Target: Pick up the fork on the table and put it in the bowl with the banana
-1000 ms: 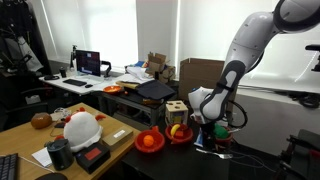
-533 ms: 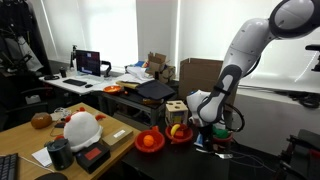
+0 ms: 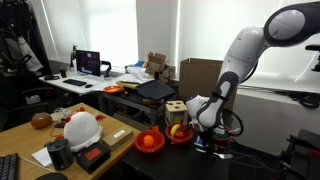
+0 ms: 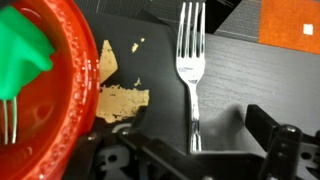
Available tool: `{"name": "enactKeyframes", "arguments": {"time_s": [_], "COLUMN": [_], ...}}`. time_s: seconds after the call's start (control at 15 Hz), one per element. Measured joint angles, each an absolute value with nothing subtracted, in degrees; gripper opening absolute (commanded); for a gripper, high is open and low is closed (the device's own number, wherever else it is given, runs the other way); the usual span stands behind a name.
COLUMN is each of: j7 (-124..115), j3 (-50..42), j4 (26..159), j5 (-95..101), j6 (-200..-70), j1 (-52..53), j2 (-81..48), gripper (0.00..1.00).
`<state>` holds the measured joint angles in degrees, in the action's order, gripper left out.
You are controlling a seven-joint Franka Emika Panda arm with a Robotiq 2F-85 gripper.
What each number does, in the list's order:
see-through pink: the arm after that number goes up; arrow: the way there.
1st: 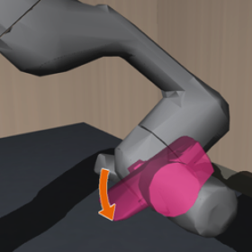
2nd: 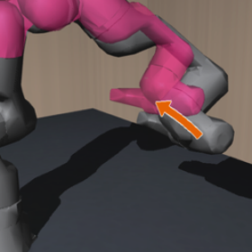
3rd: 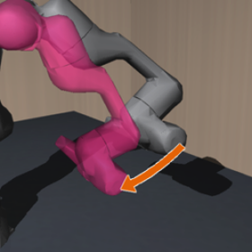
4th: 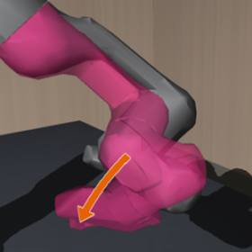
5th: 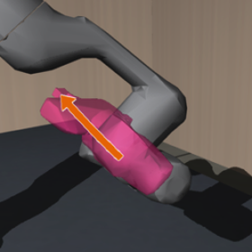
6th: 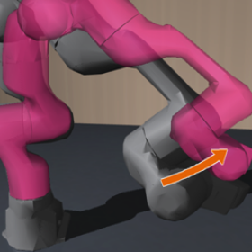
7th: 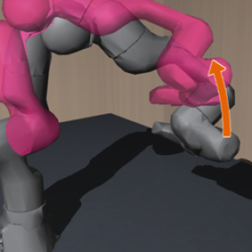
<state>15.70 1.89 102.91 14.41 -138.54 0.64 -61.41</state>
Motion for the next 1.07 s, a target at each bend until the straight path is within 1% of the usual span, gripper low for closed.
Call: {"name": "enactKeyframes", "arguments": {"time_s": [0.07,0.2,0.27,0.4,0.6,0.73,1.07], "j7": [15.71,15.78,15.99,16.76,16.85,16.85,16.85], "j3": [1.88,1.78,1.72,1.70,1.81,2.09,3.72], "j4": [102.68,102.24,101.90,101.22,100.41,99.91,98.95], "j5": [14.41,14.47,14.48,14.48,14.43,14.28,11.99], "j6": [-138.24,-137.77,-137.39,-136.54,-135.44,-134.76,-133.66], "j1": [0.60,0.53,0.44,0.18,0.02,-0.07,-0.35], "j2": [-61.52,-61.58,-61.58,-61.58,-61.57,-61.43,-60.98], "gripper": [0.74,0.59,0.49,0.36,0.12,0.00,0.02]}}
